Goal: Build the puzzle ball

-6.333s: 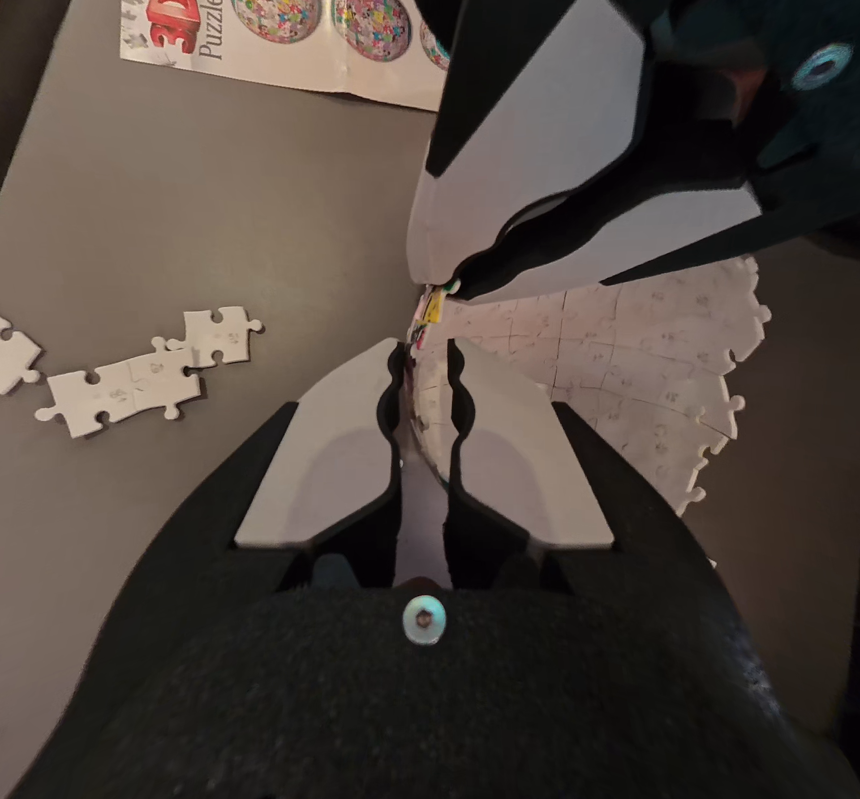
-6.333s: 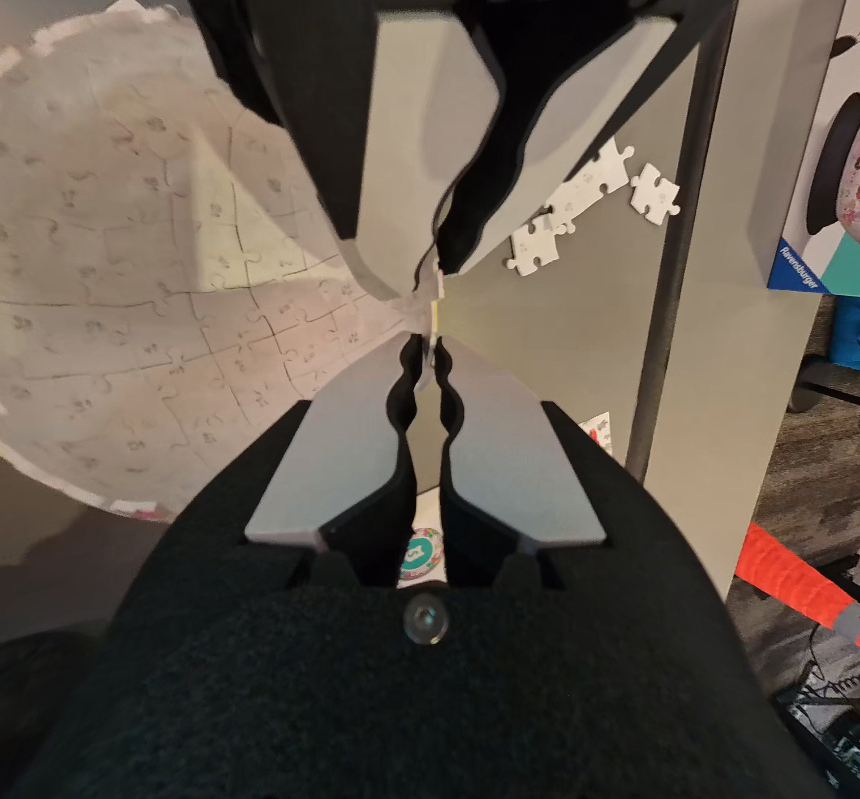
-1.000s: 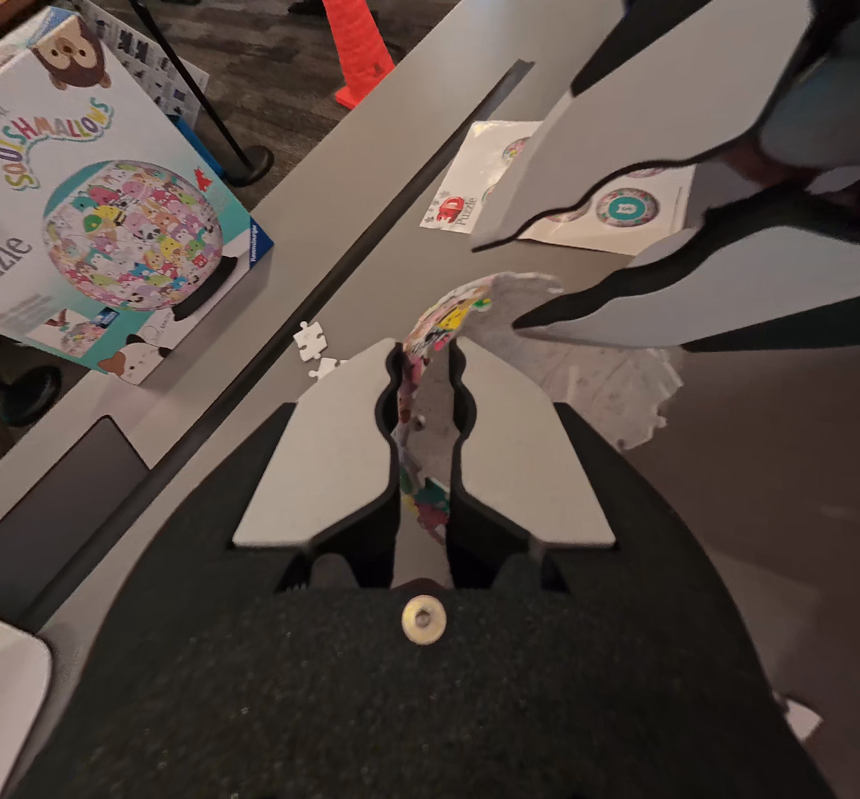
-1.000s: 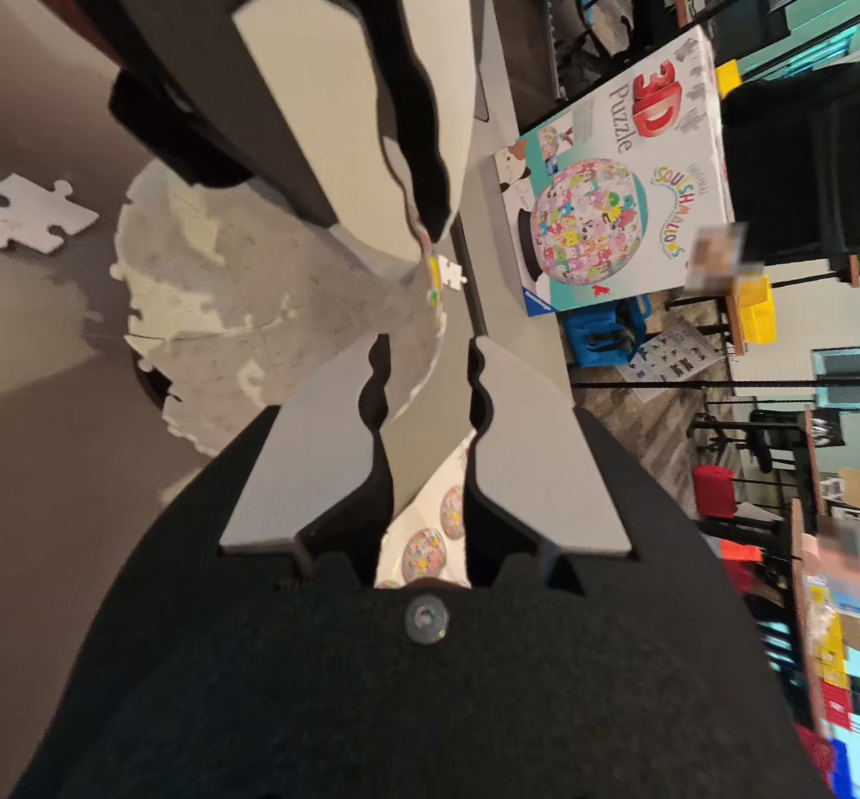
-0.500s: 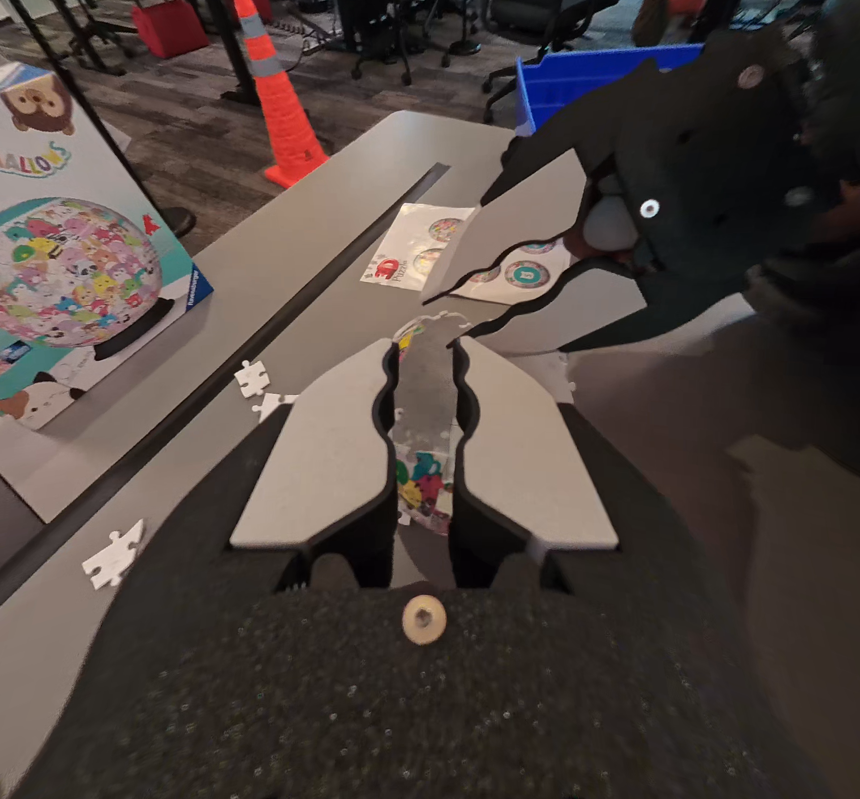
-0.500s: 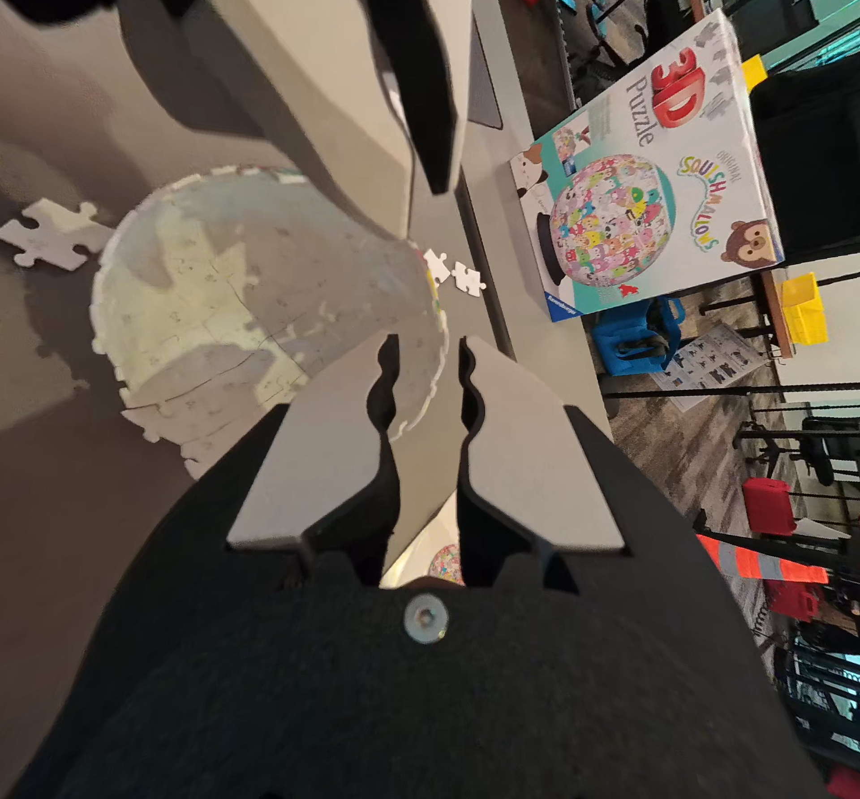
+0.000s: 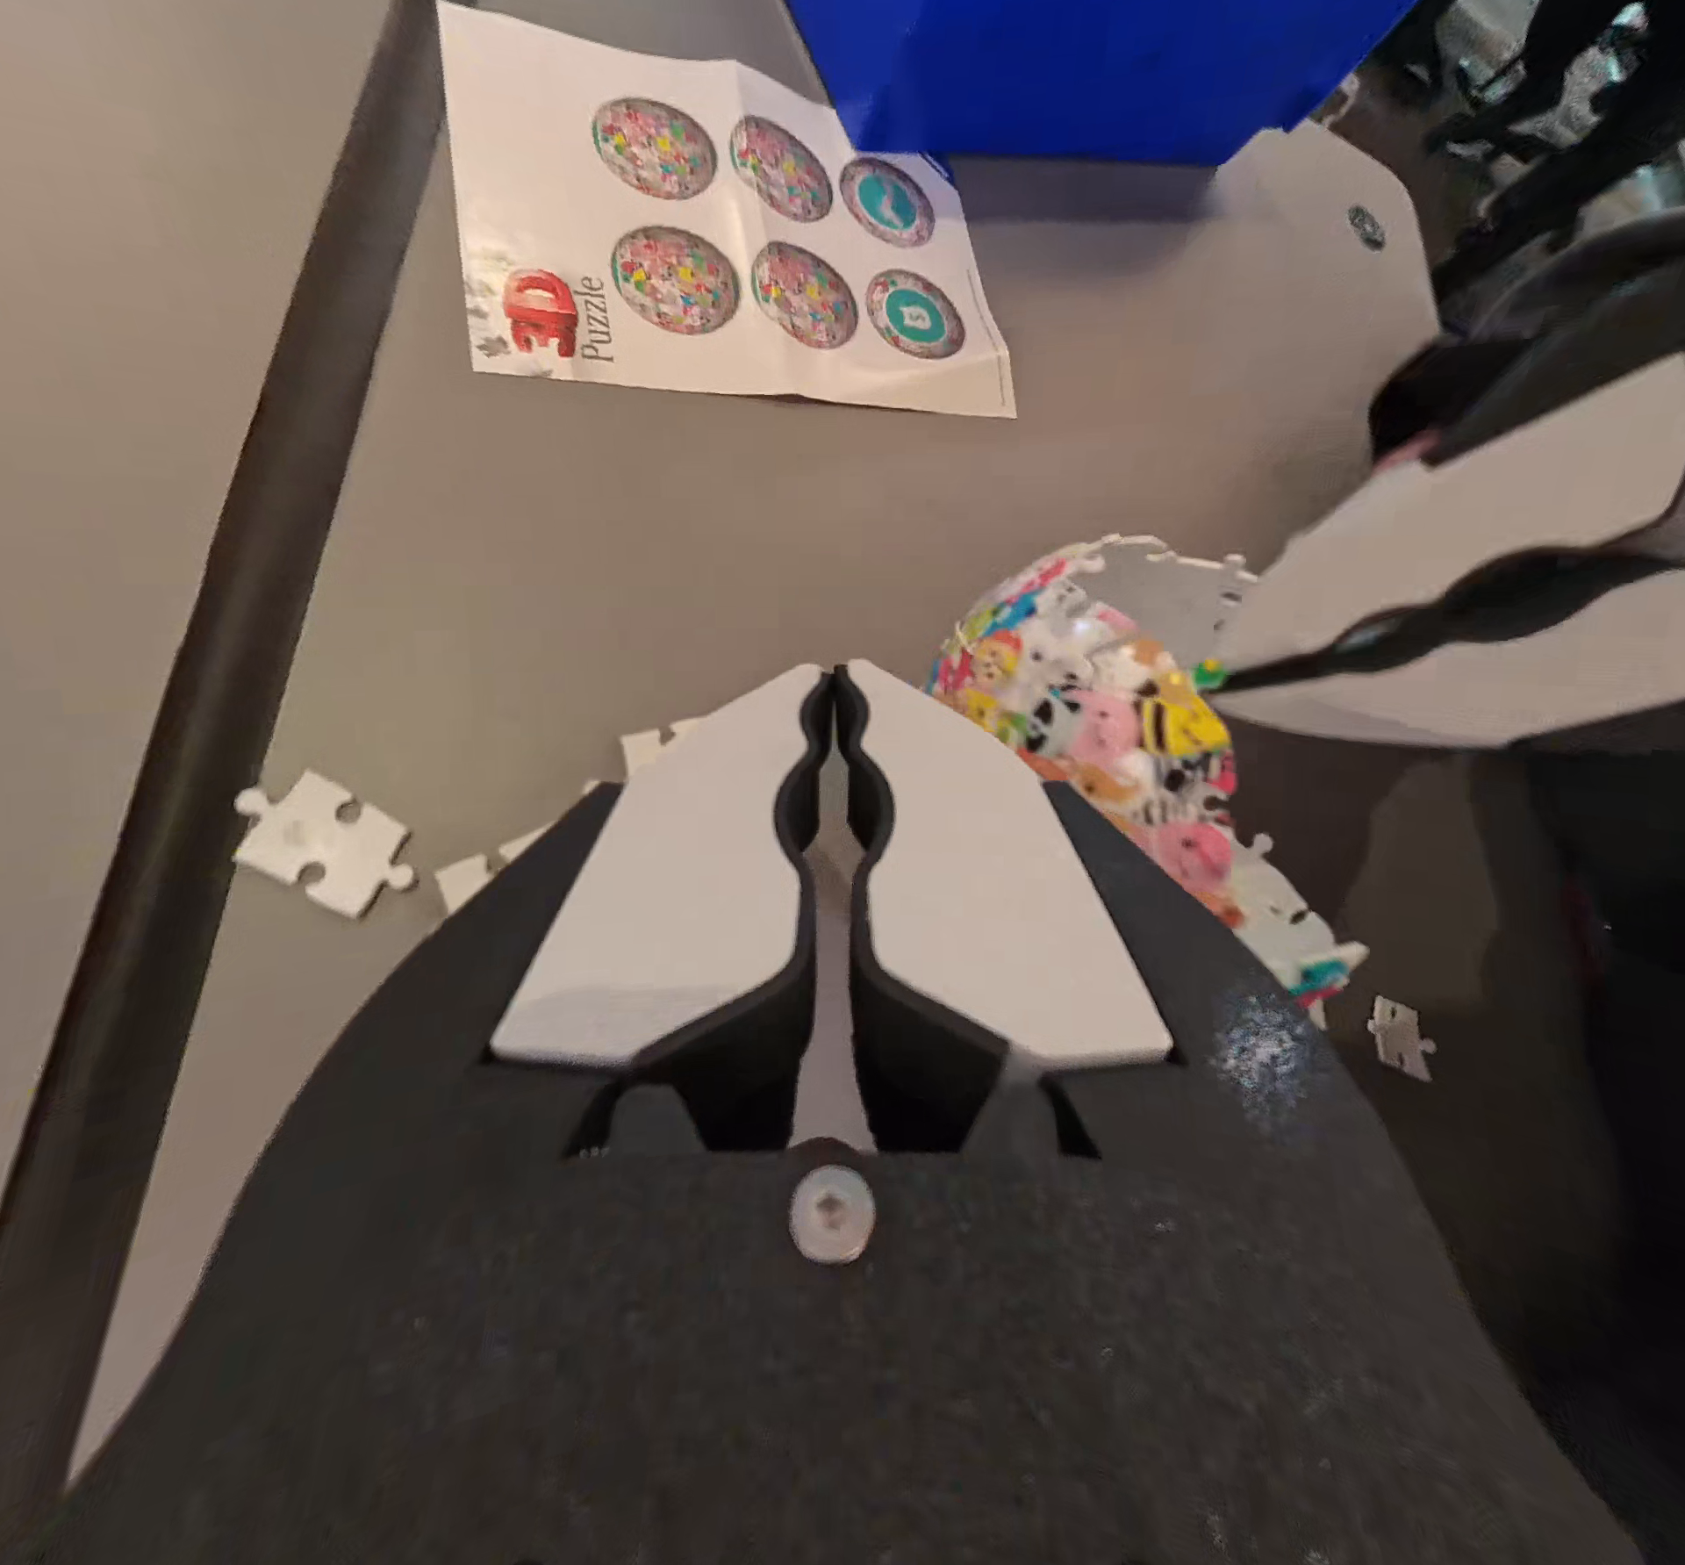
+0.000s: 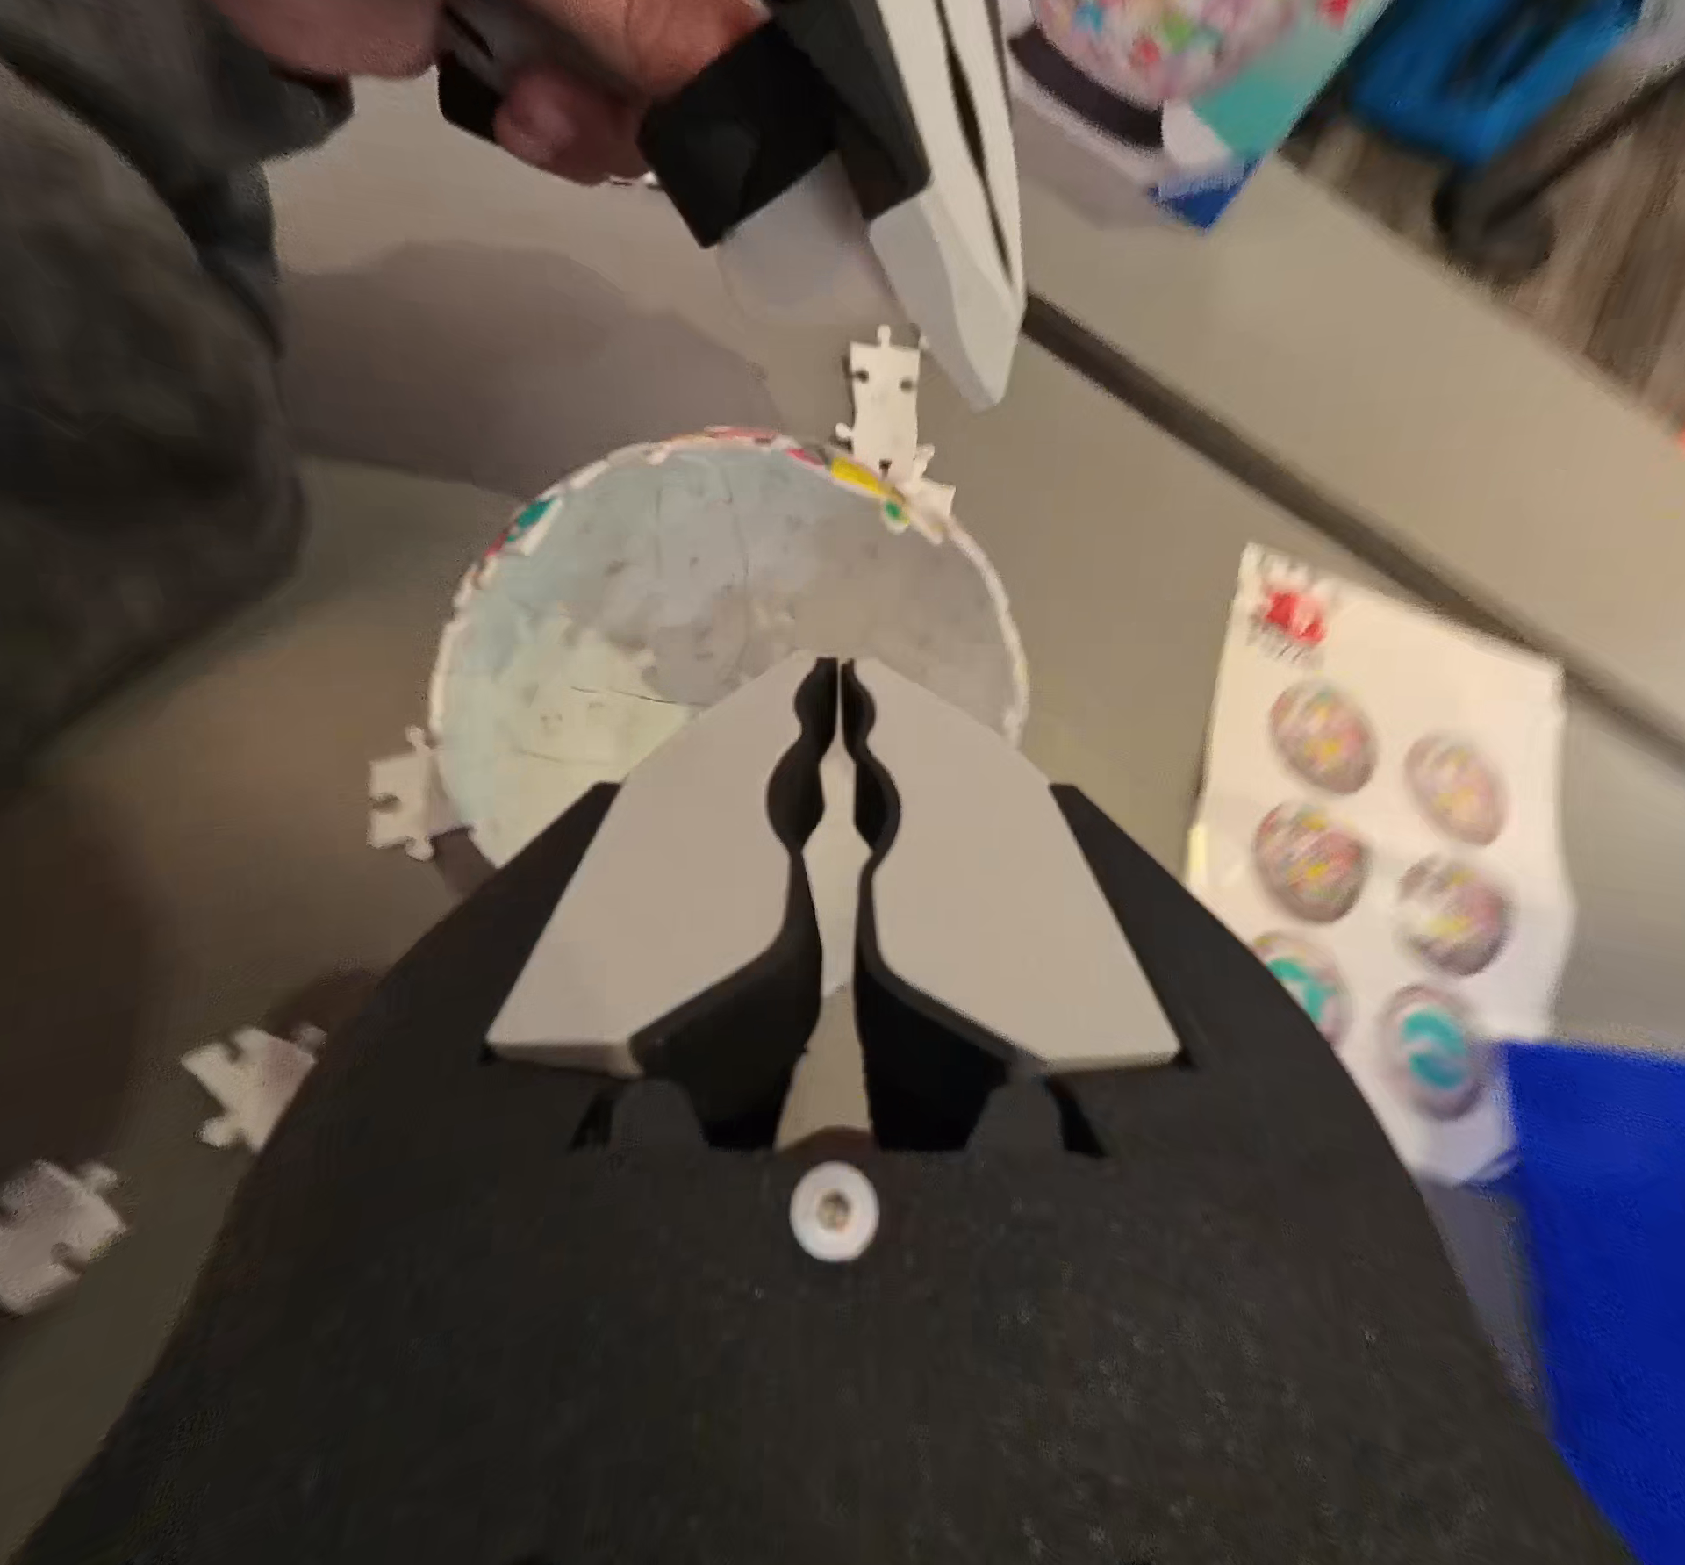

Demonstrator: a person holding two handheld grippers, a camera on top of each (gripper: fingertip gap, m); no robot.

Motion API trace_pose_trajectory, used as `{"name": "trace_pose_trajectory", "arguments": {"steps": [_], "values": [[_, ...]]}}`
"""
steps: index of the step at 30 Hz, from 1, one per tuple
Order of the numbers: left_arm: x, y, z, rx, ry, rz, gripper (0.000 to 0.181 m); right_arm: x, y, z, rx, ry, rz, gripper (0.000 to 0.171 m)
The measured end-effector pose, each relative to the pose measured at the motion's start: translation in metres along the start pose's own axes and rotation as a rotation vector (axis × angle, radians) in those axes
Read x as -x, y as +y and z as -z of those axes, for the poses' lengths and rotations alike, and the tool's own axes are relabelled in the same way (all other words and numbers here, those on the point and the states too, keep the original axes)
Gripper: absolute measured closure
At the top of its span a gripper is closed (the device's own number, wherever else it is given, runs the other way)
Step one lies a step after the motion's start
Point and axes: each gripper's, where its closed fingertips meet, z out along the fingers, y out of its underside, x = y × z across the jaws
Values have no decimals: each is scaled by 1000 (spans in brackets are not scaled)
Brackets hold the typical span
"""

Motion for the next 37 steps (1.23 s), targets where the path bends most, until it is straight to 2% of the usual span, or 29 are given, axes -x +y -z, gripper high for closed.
{"name": "trace_pose_trajectory", "arguments": {"steps": [3, 7, 14, 22, 27, 37], "values": [[1, -4, -8, -7, 74, 12, 181, 11, 12, -10, 9, 43, -152, 170], [-1, 10, -11, 44, 113, 13, 181, 16, 8, -20, -85, 102, -221, 170], [-6, 17, -13, 24, 154, 69, 181, 5, -8, -13, -231, 109, -173, 171], [-11, 23, -23, 37, 223, 113, 181, -1, -19, -9, -270, 163, -163, 171], [-17, 21, -23, 24, 284, 137, 181, -5, -21, -14, -223, 183, -158, 171], [-20, 22, -24, 30, 290, 126, 181, -8, -13, -32, -115, 172, -188, 171]]}}
